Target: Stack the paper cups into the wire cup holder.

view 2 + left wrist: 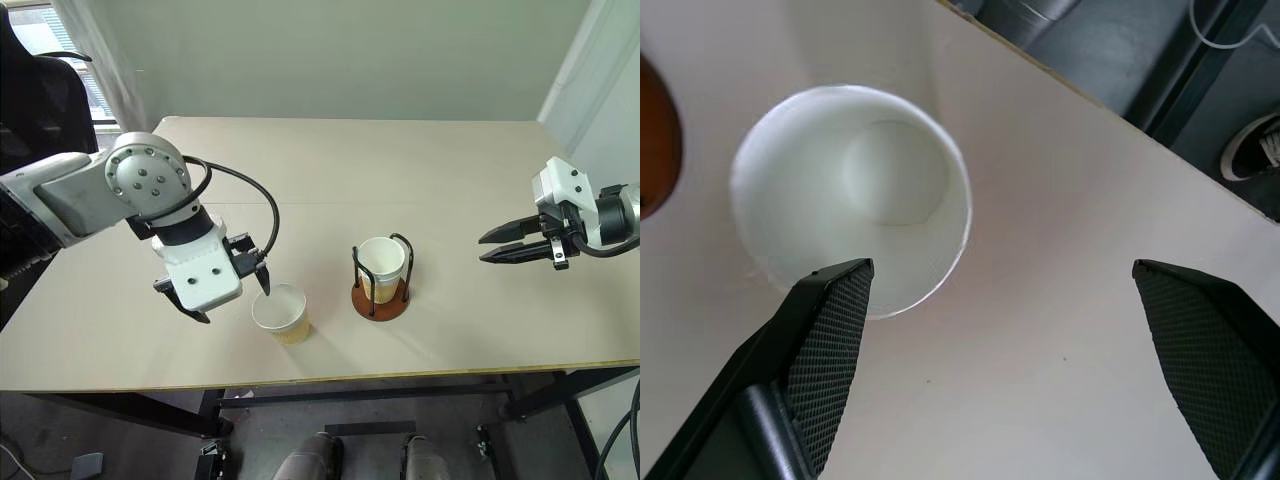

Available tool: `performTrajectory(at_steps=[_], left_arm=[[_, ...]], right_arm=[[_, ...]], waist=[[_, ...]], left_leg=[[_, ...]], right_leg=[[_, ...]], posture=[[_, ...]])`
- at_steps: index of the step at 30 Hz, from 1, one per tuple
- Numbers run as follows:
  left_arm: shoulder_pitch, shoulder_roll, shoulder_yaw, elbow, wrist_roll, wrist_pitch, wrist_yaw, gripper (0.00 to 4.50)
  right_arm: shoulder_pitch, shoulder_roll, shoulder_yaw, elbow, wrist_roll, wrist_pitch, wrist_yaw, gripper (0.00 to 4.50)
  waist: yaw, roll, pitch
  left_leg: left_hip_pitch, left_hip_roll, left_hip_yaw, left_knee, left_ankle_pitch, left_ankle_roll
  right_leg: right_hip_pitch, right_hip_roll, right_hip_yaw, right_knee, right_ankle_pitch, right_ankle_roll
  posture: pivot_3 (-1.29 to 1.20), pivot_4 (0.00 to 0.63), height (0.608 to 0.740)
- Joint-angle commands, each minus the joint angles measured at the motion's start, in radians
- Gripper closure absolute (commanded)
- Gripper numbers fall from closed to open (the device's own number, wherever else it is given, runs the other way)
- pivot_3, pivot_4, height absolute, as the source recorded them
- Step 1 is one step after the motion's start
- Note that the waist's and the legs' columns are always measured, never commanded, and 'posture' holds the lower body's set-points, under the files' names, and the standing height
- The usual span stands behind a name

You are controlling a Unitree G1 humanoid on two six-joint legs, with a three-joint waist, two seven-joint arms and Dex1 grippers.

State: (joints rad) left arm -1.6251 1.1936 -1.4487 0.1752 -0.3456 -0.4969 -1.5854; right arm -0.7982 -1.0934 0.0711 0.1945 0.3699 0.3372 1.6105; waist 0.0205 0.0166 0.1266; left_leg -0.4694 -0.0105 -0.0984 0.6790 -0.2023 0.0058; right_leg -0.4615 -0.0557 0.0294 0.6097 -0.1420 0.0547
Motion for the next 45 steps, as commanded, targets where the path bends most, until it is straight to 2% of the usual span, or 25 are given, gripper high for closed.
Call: performTrajectory(at_steps=[1, 16, 19, 30, 31, 41, 45], left_arm=[[0.022, -0.004, 0.053, -0.003, 0.034, -0.019, -0.029, 0.05], [0.203, -0.148, 0.247, 0.1, 0.217, -0.135, -0.029, 0.05], [0.22, -0.169, 0.258, 0.121, 0.249, -0.166, -0.029, 0.6], [0.193, -0.217, 0.279, 0.248, 0.31, -0.221, -0.029, 4.29], [0.193, -0.218, 0.279, 0.252, 0.313, -0.224, -0.029, 4.41], [0.163, -0.25, 0.3, 0.3, 0.321, -0.212, -0.029, 4.41], [0.094, -0.333, 0.384, 0.468, 0.376, -0.227, -0.029, 4.41]], right_arm=[[-0.02, -0.014, -0.014, -0.01, 0.01, -0.006, 0.004, 3.27], [-0.008, -0.003, -0.033, -0.022, 0.001, -0.006, 0.0, 3.27], [-0.008, -0.002, -0.034, -0.023, 0.001, -0.005, -0.001, 3.27], [-0.013, 0.003, -0.034, -0.018, -0.002, -0.012, -0.004, 3.27], [-0.013, 0.004, -0.034, -0.018, -0.002, -0.011, -0.004, 3.27], [-0.016, 0.009, -0.033, -0.014, -0.006, -0.014, -0.003, 3.27], [-0.024, 0.008, -0.03, 0.009, -0.018, -0.029, 0.001, 3.27]], waist=[[0.0, 0.0, 0.0], [-0.002, 0.0, 0.0], [-0.003, 0.0, 0.0], [-0.001, 0.0, 0.0], [-0.001, 0.0, 0.0], [0.0, 0.0, 0.0], [0.005, 0.0, 0.0]], left_leg=[[0.0, 0.0, 0.0, 0.0, 0.0, 0.0], [0.0, 0.0, 0.0, 0.0, 0.0, 0.0], [0.0, 0.0, 0.0, 0.0, 0.0, 0.0], [0.0, 0.0, 0.0, 0.0, 0.0, 0.0], [0.0, 0.0, 0.0, 0.0, 0.0, 0.0], [0.0, 0.0, 0.0, 0.0, -0.001, 0.0], [0.0, 0.0, 0.0, 0.0, 0.0, 0.0]], right_leg=[[0.0, 0.0, 0.0, 0.0, 0.0, 0.0], [0.0, 0.0, 0.0, 0.001, 0.001, -0.001], [0.0, 0.0, 0.0, 0.0, 0.001, -0.001], [0.0, 0.0, 0.0, 0.001, 0.001, -0.001], [0.0, 0.0, -0.001, 0.0, 0.001, -0.001], [0.0, 0.0, -0.001, 0.0, 0.001, -0.002], [-0.001, 0.0, -0.001, 0.0, 0.001, -0.002]], posture=[[0.0, 0.15, 0.74], [0.0, 0.15, 0.74], [0.0, 0.15, 0.74], [0.0, 0.15, 0.74], [0.0, 0.15, 0.74], [0.0, 0.15, 0.74], [0.0, 0.15, 0.74]])
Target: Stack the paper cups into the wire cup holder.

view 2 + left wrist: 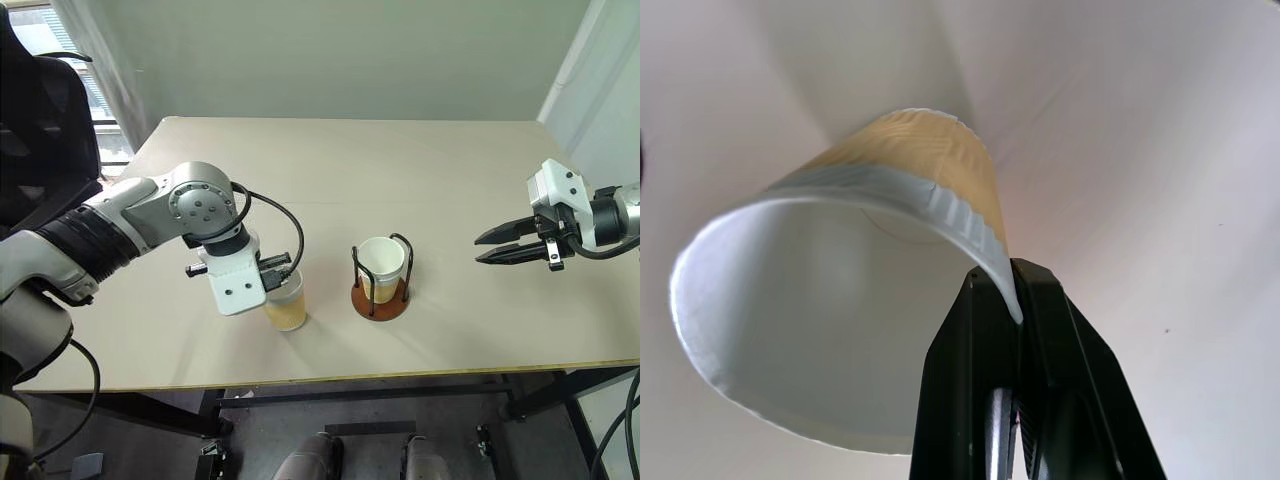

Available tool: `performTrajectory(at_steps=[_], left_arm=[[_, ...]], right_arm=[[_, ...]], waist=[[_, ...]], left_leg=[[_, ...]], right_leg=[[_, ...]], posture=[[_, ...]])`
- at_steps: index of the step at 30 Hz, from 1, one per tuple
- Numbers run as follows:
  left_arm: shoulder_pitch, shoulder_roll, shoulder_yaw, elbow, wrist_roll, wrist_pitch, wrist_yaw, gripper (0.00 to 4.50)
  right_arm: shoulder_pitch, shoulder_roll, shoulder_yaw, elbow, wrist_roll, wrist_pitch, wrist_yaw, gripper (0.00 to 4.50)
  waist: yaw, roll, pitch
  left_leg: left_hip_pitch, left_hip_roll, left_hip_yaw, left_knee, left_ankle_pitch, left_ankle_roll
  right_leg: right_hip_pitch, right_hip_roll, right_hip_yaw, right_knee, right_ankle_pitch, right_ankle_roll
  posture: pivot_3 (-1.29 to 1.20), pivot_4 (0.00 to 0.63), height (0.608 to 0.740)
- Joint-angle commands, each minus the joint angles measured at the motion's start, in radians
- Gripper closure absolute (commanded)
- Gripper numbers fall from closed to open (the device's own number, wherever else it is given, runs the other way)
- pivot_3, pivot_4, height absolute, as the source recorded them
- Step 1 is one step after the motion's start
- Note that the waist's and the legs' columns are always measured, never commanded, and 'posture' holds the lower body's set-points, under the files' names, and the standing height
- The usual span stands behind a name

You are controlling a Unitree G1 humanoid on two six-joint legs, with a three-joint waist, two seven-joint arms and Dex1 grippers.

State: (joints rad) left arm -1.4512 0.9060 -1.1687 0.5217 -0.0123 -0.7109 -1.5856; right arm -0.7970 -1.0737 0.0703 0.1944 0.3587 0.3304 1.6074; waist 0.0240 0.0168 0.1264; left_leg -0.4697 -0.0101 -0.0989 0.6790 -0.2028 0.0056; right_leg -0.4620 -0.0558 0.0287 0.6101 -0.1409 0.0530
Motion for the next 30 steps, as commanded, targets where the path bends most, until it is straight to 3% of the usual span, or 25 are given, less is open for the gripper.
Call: performTrajectory(at_steps=[1, 8, 12, 30], left_arm=[[-0.101, -0.075, 0.137, 0.181, 0.071, -0.023, -0.025, 4.41], [-0.219, -0.225, 0.282, 0.491, 0.247, -0.083, 0.067, 4.41], [-0.27, -0.308, 0.359, 0.589, 0.277, -0.065, 0.067, 4.41], [-0.404, -0.502, 0.564, 0.696, 0.28, -0.008, -0.028, 4.41]], right_arm=[[-0.028, -0.012, -0.028, 0.017, -0.011, -0.027, 0.006, 3.27], [-0.043, -0.006, -0.017, 0.065, -0.029, -0.056, 0.007, 3.27], [-0.049, -0.009, -0.002, 0.098, -0.038, -0.079, 0.007, 3.27], [-0.056, -0.054, 0.035, 0.128, -0.025, -0.117, 0.007, 3.27]], waist=[[0.003, 0.0, 0.0], [0.001, 0.0, 0.0], [0.004, 0.0, 0.0], [0.007, -0.001, 0.001]], left_leg=[[0.0, 0.0, 0.0, 0.0, 0.0, 0.0], [0.0, 0.0, 0.001, -0.001, -0.002, 0.0], [-0.001, 0.0, 0.001, -0.002, -0.002, 0.0], [-0.001, 0.0, 0.005, -0.002, -0.005, 0.003]], right_leg=[[0.0, 0.0, 0.0, 0.0, 0.0, 0.0], [0.0, 0.0, 0.001, -0.002, 0.0, 0.0], [-0.002, 0.0, 0.0, -0.002, 0.0, 0.001], [-0.002, 0.0, 0.001, -0.003, -0.002, 0.004]], posture=[[0.0, 0.15, 0.74], [0.0, 0.15, 0.74], [0.0, 0.15, 0.74], [0.0, 0.15, 0.74]])
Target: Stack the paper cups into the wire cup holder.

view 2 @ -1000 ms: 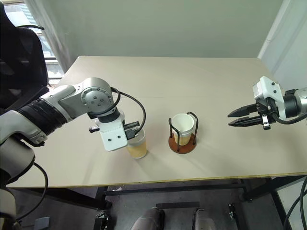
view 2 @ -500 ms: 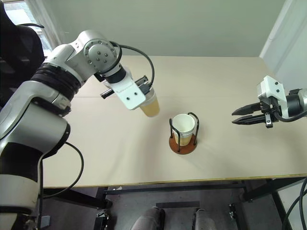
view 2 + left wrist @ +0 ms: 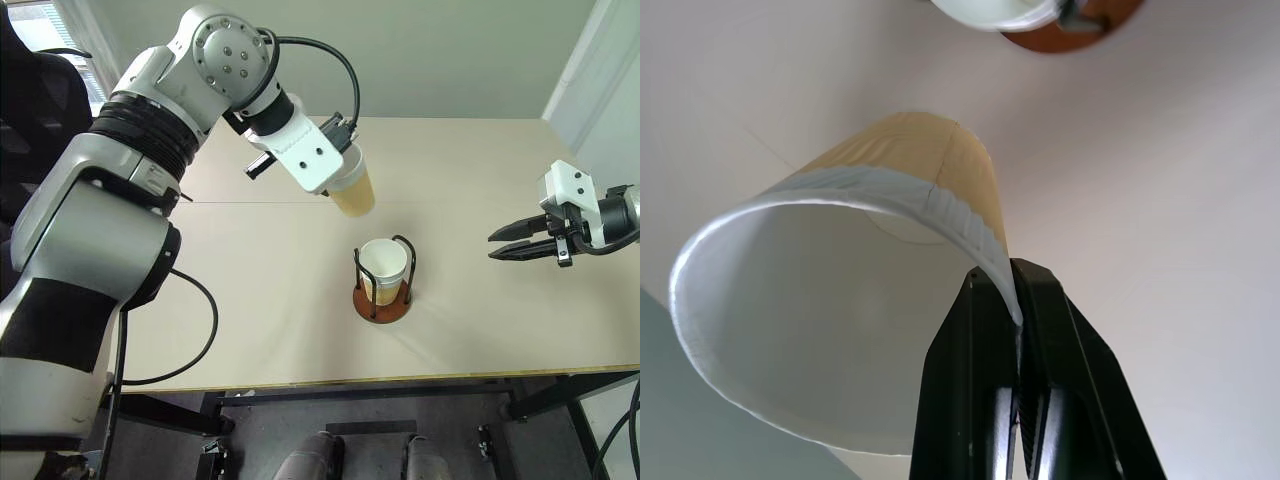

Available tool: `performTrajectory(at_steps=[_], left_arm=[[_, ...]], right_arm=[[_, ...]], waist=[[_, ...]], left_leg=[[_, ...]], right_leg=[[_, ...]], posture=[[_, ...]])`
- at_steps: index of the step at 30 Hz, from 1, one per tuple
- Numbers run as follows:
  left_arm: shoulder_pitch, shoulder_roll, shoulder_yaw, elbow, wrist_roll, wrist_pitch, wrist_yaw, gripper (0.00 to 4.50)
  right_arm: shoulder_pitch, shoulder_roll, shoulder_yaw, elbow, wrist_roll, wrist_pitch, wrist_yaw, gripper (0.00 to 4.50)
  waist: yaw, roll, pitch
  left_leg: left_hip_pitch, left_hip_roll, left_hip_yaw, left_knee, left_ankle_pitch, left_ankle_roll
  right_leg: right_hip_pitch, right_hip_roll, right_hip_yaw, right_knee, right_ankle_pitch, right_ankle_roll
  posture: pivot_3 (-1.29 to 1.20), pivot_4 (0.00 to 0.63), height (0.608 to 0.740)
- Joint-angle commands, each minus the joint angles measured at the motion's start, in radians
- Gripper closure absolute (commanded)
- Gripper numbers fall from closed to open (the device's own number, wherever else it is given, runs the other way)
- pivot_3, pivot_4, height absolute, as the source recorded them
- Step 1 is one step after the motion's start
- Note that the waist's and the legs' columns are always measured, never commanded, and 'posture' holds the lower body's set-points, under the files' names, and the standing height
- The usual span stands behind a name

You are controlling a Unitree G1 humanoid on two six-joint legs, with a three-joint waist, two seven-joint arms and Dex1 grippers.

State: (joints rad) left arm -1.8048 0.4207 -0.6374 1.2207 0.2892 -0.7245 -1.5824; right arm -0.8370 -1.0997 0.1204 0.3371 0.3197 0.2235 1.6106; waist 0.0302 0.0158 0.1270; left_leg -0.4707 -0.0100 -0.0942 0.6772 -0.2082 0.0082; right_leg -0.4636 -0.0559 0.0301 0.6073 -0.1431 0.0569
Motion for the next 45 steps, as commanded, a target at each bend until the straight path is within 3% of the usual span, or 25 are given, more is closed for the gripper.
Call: performTrajectory(at_steps=[1, 10, 30, 37, 45], left_arm=[[-0.051, -0.021, 0.033, -0.003, -0.021, 0.003, -0.032, 4.41], [-0.04, -0.045, -0.019, -0.012, -0.083, -0.005, -0.032, 4.41], [-0.025, 0.122, -0.507, -0.358, -0.58, 0.167, -0.032, 4.41], [-0.024, 0.127, -0.547, -0.387, -0.621, 0.167, -0.032, 4.41], [-0.015, 0.088, -0.518, -0.324, -0.565, 0.106, -0.032, 4.41]], right_arm=[[-0.015, -0.03, -0.015, -0.016, 0.016, -0.01, 0.004, 3.27], [0.009, -0.05, -0.027, -0.035, 0.025, 0.001, 0.004, 3.27], [0.035, -0.057, -0.05, -0.066, 0.029, 0.017, 0.004, 3.27], [0.046, -0.056, -0.064, -0.078, 0.027, 0.024, 0.004, 3.27], [0.063, -0.049, -0.085, -0.097, 0.023, 0.034, 0.003, 3.27]], waist=[[0.0, 0.0, 0.0], [0.0, 0.0, 0.0], [0.002, 0.0, 0.0], [0.002, 0.0, 0.0], [0.002, 0.0, 0.0]], left_leg=[[0.0, 0.0, 0.0, 0.001, 0.0, 0.0], [0.0, 0.001, 0.002, 0.003, -0.001, 0.002], [0.001, 0.001, 0.002, 0.007, -0.001, 0.002], [0.001, 0.001, 0.002, 0.009, -0.001, 0.002], [0.002, 0.001, 0.002, 0.01, -0.001, 0.002]], right_leg=[[0.0, 0.0, 0.0, 0.0, 0.0, 0.001], [0.0, 0.0, 0.002, 0.001, 0.001, 0.002], [0.002, 0.0, 0.001, 0.002, 0.003, 0.006], [0.004, 0.0, 0.001, 0.002, 0.004, 0.006], [0.005, 0.0, 0.001, 0.002, 0.004, 0.006]], posture=[[0.0, 0.15, 0.74], [0.0, 0.15, 0.74], [0.0, 0.15, 0.74], [0.0, 0.15, 0.74], [0.0, 0.15, 0.74]])
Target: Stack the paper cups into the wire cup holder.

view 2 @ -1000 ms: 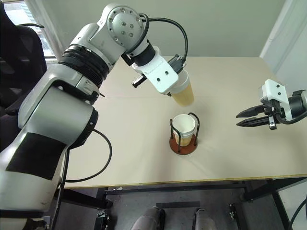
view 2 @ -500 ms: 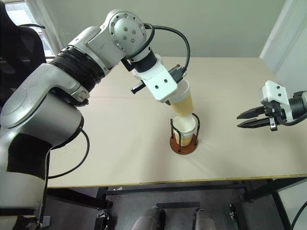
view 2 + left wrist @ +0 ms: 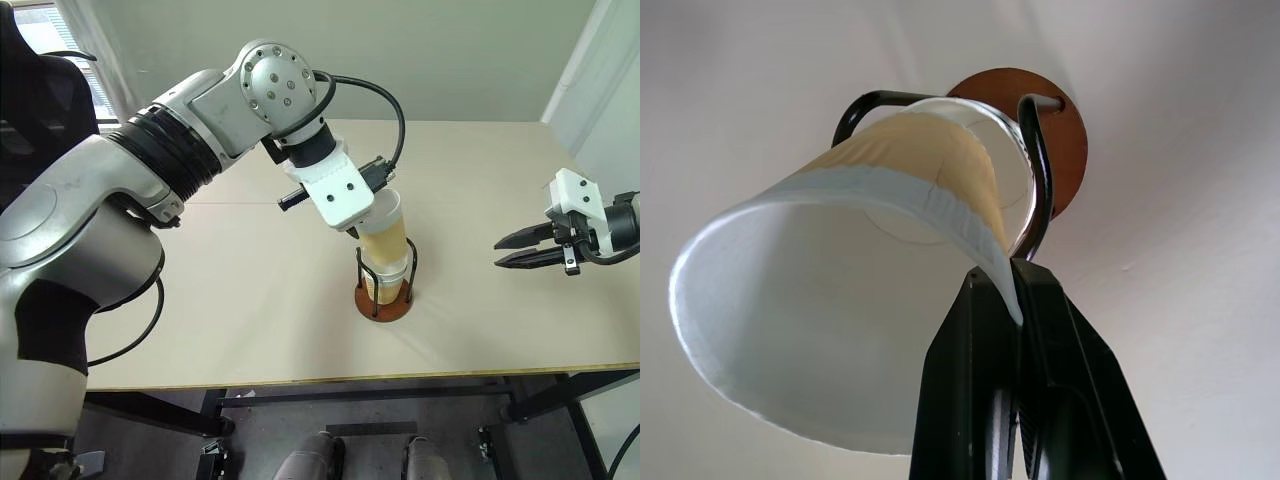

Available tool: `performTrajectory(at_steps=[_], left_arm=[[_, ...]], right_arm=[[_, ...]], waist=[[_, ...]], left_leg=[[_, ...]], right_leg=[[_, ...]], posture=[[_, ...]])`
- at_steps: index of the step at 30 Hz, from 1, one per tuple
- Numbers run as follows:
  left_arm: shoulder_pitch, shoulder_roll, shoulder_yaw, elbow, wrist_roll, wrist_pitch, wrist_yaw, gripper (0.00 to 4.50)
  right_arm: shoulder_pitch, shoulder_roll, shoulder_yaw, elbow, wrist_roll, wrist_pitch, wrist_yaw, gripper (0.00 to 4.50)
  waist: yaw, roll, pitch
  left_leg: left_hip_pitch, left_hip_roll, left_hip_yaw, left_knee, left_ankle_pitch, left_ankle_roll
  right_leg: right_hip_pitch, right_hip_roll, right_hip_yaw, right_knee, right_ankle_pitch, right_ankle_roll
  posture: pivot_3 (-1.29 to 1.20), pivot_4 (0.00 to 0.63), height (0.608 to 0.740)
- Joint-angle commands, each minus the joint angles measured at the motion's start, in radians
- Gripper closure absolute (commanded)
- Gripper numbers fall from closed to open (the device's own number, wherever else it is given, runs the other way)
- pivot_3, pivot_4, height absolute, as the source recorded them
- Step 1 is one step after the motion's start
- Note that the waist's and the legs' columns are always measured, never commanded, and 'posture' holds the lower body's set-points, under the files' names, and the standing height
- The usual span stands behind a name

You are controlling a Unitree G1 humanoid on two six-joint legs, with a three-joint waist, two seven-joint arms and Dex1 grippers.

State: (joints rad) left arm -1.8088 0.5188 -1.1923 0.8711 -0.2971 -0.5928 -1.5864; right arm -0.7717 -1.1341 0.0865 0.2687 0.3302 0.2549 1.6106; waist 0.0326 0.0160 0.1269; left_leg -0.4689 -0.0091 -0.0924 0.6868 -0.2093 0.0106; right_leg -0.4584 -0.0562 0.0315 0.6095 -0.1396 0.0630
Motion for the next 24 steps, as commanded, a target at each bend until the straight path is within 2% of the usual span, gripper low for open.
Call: performTrajectory(at_steps=[1, 13, 16, 24], left_arm=[[-0.01, -0.013, 0.04, 0.032, 0.025, -0.028, -0.028, 4.41], [0.009, -0.068, 0.12, 0.143, 0.142, -0.102, -0.028, 4.41], [0.018, -0.088, 0.151, 0.162, 0.154, -0.085, -0.028, 3.85], [0.042, -0.078, 0.185, 0.164, 0.167, -0.092, -0.028, 0.98]], right_arm=[[-0.001, -0.014, -0.053, -0.032, 0.013, 0.004, 0.003, 3.27], [0.013, -0.015, -0.064, -0.051, 0.015, 0.013, 0.0, 3.27], [0.02, -0.017, -0.07, -0.053, 0.013, 0.016, 0.003, 3.27], [0.034, -0.015, -0.075, -0.066, 0.01, 0.021, -0.001, 3.27]], waist=[[0.0, 0.0, 0.0], [0.001, 0.0, 0.0], [0.001, 0.0, 0.0], [0.0, 0.0, 0.0]], left_leg=[[0.0, 0.0, 0.0, 0.0, 0.0, 0.0], [0.0, 0.0, 0.0, 0.0, 0.0, 0.0], [0.0, 0.0, 0.0, 0.0, 0.0, 0.0], [0.0, 0.0, 0.0, 0.0, 0.0, 0.0]], right_leg=[[0.0, 0.0, 0.0, 0.0, 0.0, 0.0], [0.0, 0.0, 0.0, 0.0, 0.0, 0.0], [0.0, 0.0, 0.0, 0.0, 0.0, 0.0], [0.0, 0.0, 0.0, 0.0, 0.0, 0.0]], posture=[[0.0, 0.15, 0.74], [0.0, 0.15, 0.74], [0.0, 0.15, 0.74], [0.0, 0.15, 0.74]])
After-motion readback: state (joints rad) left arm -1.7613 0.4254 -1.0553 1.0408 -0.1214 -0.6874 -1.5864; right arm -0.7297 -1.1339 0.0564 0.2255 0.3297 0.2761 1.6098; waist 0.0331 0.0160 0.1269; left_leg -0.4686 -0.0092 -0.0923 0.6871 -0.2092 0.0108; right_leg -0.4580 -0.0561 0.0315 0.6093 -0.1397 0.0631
